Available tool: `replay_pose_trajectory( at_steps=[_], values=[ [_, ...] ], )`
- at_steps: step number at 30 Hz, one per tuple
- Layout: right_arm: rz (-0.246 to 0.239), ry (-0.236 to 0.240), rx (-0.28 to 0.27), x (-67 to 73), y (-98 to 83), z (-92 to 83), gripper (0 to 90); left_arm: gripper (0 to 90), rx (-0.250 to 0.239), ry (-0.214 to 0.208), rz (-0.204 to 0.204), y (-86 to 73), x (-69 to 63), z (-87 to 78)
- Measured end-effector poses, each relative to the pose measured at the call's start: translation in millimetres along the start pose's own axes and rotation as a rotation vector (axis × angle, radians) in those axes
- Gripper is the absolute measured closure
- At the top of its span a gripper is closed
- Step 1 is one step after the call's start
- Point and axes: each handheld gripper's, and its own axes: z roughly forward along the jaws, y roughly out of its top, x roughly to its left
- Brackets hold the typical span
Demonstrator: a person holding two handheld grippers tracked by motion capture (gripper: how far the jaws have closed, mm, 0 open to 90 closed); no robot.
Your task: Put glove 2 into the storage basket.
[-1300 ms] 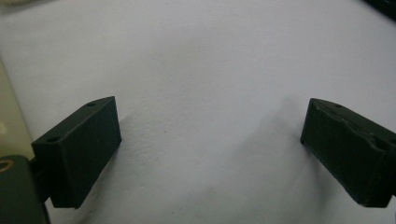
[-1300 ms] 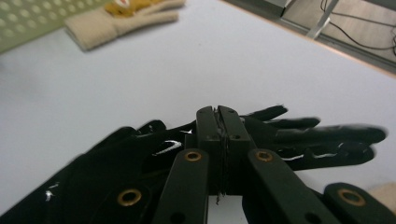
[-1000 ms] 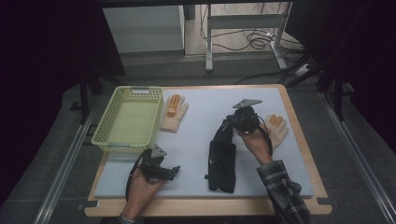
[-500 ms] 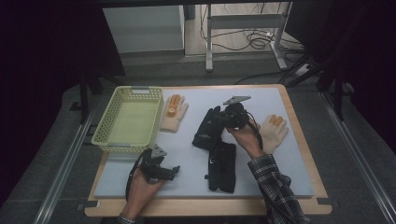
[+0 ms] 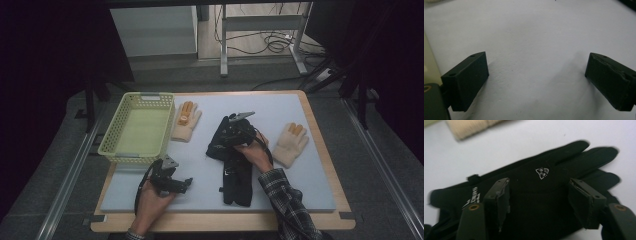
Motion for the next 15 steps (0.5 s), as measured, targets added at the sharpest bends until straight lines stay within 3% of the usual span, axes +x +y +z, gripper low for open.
replay_pose_trajectory(
  at_steps=[5,6,8,15],
  values=[
    [0.042,0.007,0.008,-0.5,-4.4,4.9,50.1,5.1,0.0,0.0,0.001,0.0,0.0,0.0],
    [0.048,0.002,0.015,1.3,-3.0,3.2,62.1,5.1,0.0,0.001,0.001,0.0,-0.1,0.0],
    [0.042,0.004,0.036,7.5,-0.7,0.5,76.0,5.1,0.0,0.001,0.001,0.0,-0.1,0.0],
    [0.027,0.009,0.036,9.9,4.3,-6.6,80.0,5.1,0.002,0.001,0.001,0.0,0.1,0.0]
  ],
)
